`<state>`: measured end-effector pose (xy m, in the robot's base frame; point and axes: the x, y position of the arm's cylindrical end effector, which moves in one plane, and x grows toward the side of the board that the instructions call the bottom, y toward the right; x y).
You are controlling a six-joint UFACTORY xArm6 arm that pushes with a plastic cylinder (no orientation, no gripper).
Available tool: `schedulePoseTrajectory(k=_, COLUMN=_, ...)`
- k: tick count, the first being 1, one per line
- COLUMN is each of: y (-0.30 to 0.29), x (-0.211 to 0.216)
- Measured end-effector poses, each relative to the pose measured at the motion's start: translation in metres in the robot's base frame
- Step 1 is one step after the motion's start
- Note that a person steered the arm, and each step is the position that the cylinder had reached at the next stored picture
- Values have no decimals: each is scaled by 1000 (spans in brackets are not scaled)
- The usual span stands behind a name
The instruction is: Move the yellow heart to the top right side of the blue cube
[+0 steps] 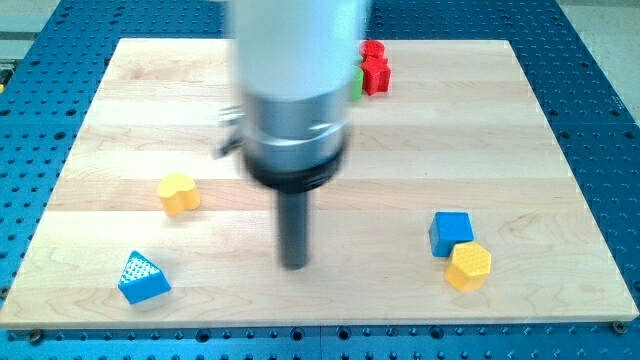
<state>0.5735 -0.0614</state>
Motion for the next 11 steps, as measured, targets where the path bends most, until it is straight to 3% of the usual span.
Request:
schedulePoseTrajectory(k=1, y=-93, x=-25)
schedulePoseTrajectory(k=2, y=-151, x=-44)
schedulePoseTrajectory(k=3, y=-135, x=-92)
schedulePoseTrajectory(k=4, y=-40, x=-109)
schedulePoseTrajectory(k=5, y=0, x=-109)
schedulePoseTrajectory(k=6, y=-70, x=-107)
schedulePoseTrajectory(k=7, y=-90, x=-88)
schedulePoseTrajectory(k=8, y=-24, x=-68)
schedulePoseTrajectory(k=10, y=168, x=-77)
schedulePoseTrajectory(k=11, y=203, x=-77)
